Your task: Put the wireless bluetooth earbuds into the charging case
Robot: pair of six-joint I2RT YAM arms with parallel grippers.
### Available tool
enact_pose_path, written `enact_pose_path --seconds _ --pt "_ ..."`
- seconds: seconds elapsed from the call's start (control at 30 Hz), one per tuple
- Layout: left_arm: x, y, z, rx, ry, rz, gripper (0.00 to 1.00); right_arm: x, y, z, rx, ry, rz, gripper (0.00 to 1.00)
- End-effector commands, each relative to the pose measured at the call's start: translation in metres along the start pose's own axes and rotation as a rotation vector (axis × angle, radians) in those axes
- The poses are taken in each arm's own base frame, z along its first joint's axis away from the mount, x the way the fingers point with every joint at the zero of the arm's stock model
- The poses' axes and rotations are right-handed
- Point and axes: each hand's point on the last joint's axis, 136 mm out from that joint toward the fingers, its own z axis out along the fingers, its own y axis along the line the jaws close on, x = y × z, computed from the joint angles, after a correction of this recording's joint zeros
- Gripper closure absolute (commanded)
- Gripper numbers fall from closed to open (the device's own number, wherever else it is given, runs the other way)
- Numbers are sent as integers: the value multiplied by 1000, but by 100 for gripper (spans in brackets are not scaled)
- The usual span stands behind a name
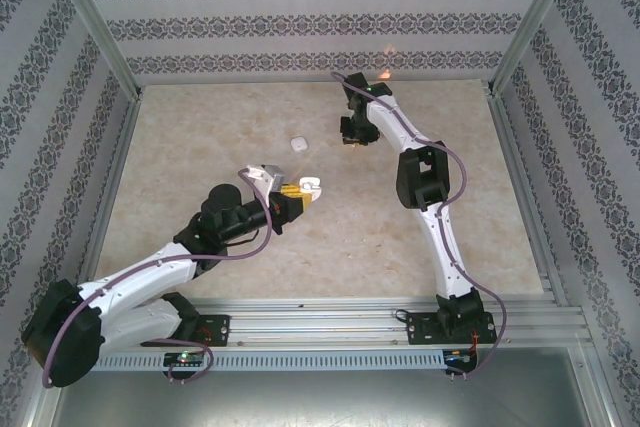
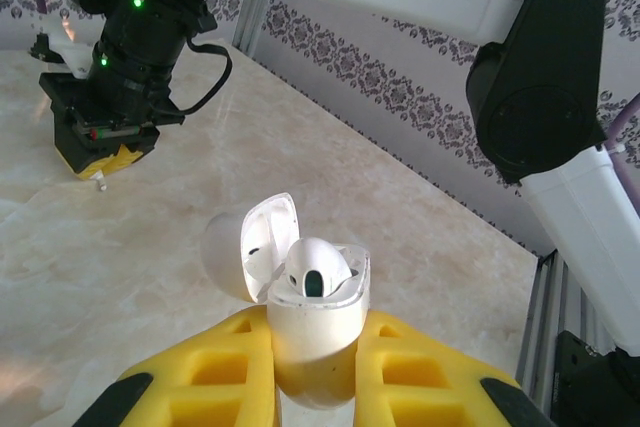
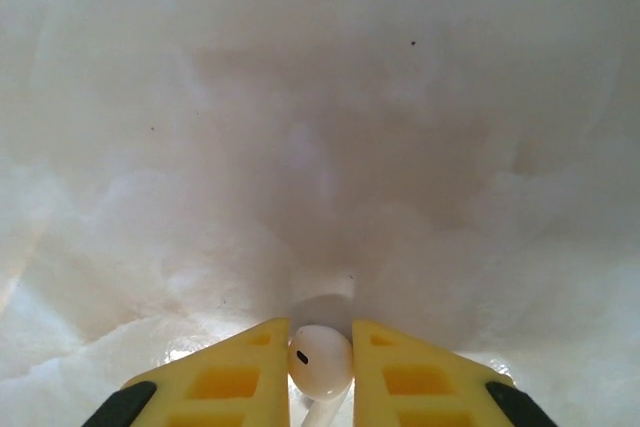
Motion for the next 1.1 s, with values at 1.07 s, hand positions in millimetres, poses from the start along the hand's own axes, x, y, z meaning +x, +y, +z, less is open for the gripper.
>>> enact_pose_path --seconds 1.07 --pt "12 -1 -34 -29 -6 -16 100 210 34 -21 13 162 -278 74"
